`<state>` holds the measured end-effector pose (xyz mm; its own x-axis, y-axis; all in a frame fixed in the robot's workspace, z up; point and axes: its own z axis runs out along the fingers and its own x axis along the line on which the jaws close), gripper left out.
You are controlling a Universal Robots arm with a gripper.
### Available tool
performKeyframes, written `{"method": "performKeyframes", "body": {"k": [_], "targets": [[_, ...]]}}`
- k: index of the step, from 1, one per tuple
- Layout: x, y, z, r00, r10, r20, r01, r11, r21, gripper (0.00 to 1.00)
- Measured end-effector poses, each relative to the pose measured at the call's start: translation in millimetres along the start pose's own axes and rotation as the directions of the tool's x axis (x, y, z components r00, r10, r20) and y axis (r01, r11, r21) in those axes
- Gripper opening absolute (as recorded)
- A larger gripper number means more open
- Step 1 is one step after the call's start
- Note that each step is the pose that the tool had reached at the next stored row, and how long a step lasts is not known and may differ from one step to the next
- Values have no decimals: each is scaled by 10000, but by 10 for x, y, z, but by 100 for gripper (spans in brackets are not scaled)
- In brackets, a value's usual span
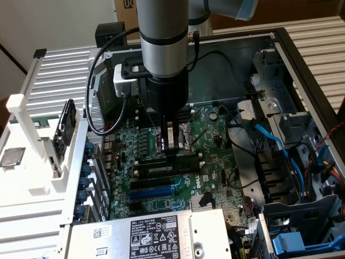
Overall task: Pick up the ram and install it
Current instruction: 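Press down the ram until it locks into place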
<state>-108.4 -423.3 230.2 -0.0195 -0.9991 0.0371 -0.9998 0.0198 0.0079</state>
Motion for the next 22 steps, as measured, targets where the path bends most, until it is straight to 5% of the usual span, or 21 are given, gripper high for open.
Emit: {"method": "performKeyframes", "body": {"k": [22], "targets": [[10,0,20,10000,0,-6,0,10000,10,10]]}}
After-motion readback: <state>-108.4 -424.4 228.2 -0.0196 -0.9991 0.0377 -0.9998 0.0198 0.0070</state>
